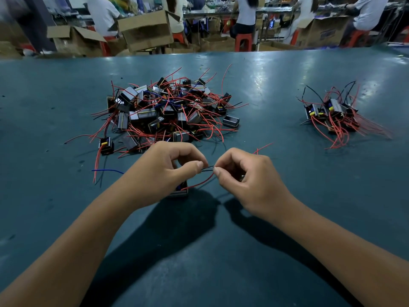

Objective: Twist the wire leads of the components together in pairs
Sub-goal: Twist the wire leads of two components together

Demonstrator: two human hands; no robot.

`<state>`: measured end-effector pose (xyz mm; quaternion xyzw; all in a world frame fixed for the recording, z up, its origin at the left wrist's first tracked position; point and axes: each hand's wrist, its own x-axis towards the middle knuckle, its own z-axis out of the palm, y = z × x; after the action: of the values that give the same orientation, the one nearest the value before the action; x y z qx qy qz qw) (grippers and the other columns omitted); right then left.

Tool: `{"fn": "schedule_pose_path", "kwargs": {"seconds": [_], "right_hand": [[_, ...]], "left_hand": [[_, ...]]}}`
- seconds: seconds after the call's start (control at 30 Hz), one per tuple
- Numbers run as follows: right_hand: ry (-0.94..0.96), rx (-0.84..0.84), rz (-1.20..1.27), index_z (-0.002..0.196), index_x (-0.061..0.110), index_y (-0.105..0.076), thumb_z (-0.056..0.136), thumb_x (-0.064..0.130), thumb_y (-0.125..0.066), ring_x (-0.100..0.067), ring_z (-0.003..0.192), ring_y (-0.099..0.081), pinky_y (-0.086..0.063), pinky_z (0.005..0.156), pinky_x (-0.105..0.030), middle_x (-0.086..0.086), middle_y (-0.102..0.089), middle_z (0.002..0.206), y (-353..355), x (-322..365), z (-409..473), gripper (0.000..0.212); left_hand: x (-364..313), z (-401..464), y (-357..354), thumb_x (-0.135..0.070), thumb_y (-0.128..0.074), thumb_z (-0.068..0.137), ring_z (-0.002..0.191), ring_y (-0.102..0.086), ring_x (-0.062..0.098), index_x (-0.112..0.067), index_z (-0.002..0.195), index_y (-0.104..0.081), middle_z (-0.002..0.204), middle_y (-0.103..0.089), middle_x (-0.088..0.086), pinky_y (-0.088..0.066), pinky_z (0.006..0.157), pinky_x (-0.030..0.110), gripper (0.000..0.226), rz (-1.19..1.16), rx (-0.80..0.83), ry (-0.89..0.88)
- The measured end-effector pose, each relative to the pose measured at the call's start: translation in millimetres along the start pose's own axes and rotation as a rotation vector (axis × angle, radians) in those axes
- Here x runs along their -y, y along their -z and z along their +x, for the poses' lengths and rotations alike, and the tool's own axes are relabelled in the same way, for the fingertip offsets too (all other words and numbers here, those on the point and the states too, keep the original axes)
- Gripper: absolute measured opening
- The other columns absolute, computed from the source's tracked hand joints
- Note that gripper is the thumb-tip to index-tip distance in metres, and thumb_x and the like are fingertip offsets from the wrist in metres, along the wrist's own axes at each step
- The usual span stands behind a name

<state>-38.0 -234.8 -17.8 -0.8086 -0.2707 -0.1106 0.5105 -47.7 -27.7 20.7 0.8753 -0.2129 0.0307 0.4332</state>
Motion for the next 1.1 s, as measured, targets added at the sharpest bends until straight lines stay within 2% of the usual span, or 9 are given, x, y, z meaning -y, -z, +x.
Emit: {"fn": "schedule_pose_path", "kwargs": {"seconds": [0.13,0.2,0.27,0.33,0.4,0.63,0.8,0.97,1.1], "right_hand": [[-0.02,-0.013,0.013,0.079,0.018,-0.063,0.089,0.011,-0.068,-0.002,0.054,-0.048,-0.037,0.054,-0.012,0.015,-0.055,0.059,1,-1,0,0.013],[-0.021,-0.015,0.023,0.079,0.017,-0.064,0.09,0.011,-0.067,-0.002,0.054,-0.048,-0.037,0.054,-0.012,0.016,-0.055,0.059,1,-1,-1,0.012],[-0.017,-0.006,0.031,0.08,0.017,-0.063,0.09,0.012,-0.067,-0.002,0.054,-0.047,-0.037,0.054,-0.013,0.015,-0.055,0.059,1,-1,-1,0.012],[-0.012,0.008,0.045,0.081,0.02,-0.063,0.09,0.014,-0.067,-0.003,0.053,-0.047,-0.038,0.053,-0.015,0.015,-0.055,0.059,2,-1,-1,0.012],[-0.004,0.025,0.061,0.081,0.021,-0.062,0.09,0.016,-0.066,-0.003,0.053,-0.046,-0.039,0.052,-0.017,0.013,-0.055,0.06,3,-1,-1,0.012],[0.022,0.068,0.088,0.082,0.02,-0.062,0.091,0.017,-0.064,-0.005,0.053,-0.045,-0.038,0.051,-0.019,0.011,-0.053,0.059,2,0,-1,0.01],[0.072,0.078,0.043,0.082,0.019,-0.062,0.09,0.014,-0.064,-0.004,0.056,-0.049,-0.038,0.055,-0.013,0.014,-0.054,0.061,4,1,0,0.009],[0.113,0.087,-0.008,0.084,0.015,-0.064,0.089,0.011,-0.065,-0.004,0.057,-0.05,-0.039,0.057,-0.014,0.013,-0.055,0.063,5,4,-1,0.007],[0.153,0.023,-0.074,0.085,0.01,-0.065,0.089,0.011,-0.065,-0.004,0.057,-0.05,-0.037,0.058,-0.012,0.016,-0.053,0.062,5,5,-1,0.004]], "left_hand": [[0,-2,-3,-0.036,-0.062,0.09,0.062,-0.053,0.037,-0.03,0.093,-0.075,0.078,-0.069,0.004,-0.044,0.055,0.042,0.015,0.071,0.028,-0.067],[0,-2,-3,-0.026,-0.068,0.092,0.064,-0.058,0.012,-0.028,0.094,-0.076,0.081,-0.069,-0.006,-0.047,0.06,0.031,0.009,0.1,0.006,-0.142],[2,-1,-3,-0.013,-0.073,0.09,0.079,-0.064,0.014,-0.021,0.095,-0.077,0.084,-0.069,-0.008,-0.049,0.07,0.029,0.01,0.161,-0.03,-0.222],[5,2,-3,-0.007,-0.076,0.087,0.078,-0.061,0.015,-0.016,0.097,-0.076,0.086,-0.067,-0.005,-0.048,0.07,0.027,0.013,0.224,-0.079,-0.301],[7,5,-4,-0.012,-0.077,0.086,0.078,-0.058,0.016,-0.014,0.1,-0.076,0.09,-0.065,-0.002,-0.046,0.068,0.027,0.014,0.259,-0.105,-0.364],[9,7,-4,-0.023,-0.076,0.087,0.083,-0.059,0.02,-0.013,0.09,-0.078,0.091,-0.064,-0.002,-0.05,0.07,0.043,0.011,0.369,-0.155,-0.509],[8,9,-3,-0.027,-0.069,0.092,0.081,-0.051,0.014,-0.012,0.089,-0.077,0.089,-0.067,0.0,-0.047,0.068,0.039,0.017,0.517,-0.149,-0.597],[5,7,-6,-0.027,-0.07,0.092,0.081,-0.054,0.018,-0.011,0.087,-0.074,0.089,-0.063,0.0,-0.046,0.072,0.035,0.017,0.417,-0.11,-0.516],[0,5,-12,-0.023,-0.067,0.092,0.076,-0.053,0.014,-0.012,0.083,-0.068,0.081,-0.058,-0.003,-0.044,0.071,0.028,0.014,0.152,-0.075,-0.324]]}}
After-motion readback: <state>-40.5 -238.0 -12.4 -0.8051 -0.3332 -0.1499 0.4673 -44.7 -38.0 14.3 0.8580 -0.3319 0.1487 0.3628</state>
